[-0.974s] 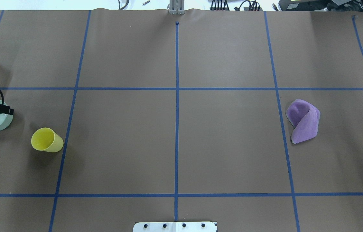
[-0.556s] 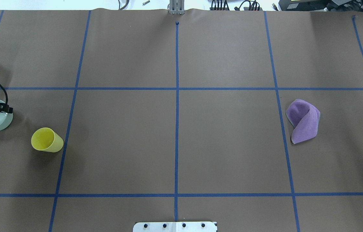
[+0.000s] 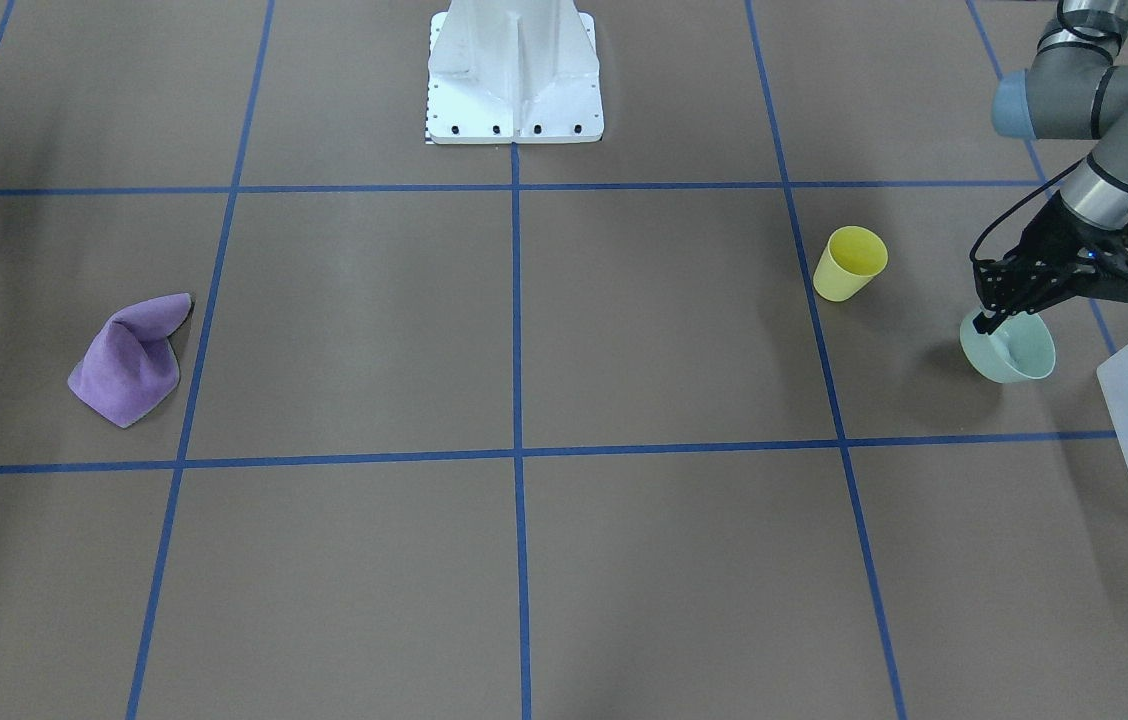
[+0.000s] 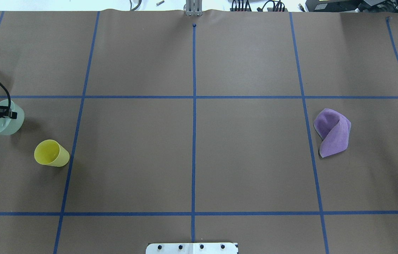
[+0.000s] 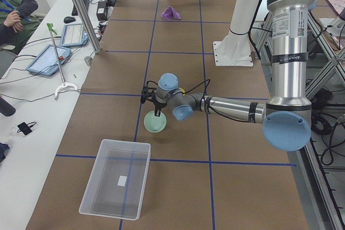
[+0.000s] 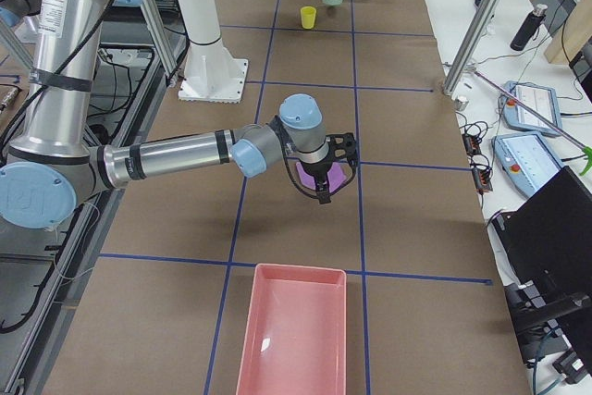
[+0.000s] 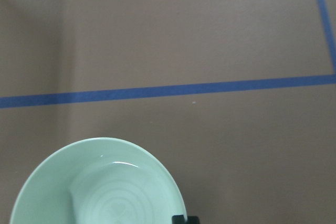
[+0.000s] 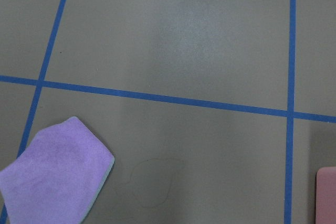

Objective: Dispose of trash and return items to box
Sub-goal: 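Lift the green bowl with the left gripper and drop it into the clear bin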

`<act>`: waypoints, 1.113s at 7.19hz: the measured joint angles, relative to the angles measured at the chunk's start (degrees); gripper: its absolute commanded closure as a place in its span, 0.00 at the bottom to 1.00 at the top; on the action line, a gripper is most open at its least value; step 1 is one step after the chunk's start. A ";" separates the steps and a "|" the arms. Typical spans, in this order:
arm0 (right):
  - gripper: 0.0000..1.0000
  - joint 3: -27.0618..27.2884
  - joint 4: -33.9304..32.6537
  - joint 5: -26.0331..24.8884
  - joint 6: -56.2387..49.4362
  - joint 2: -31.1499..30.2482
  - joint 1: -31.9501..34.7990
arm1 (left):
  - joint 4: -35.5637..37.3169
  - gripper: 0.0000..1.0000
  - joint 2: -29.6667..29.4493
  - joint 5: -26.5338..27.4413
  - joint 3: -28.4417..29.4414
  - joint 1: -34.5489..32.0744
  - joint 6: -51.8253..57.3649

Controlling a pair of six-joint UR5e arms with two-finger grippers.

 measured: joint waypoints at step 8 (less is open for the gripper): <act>0.00 0.03 0.04 0.21 0.17 0.01 -0.67 | 26.01 1.00 -10.93 -1.75 6.26 -23.01 38.97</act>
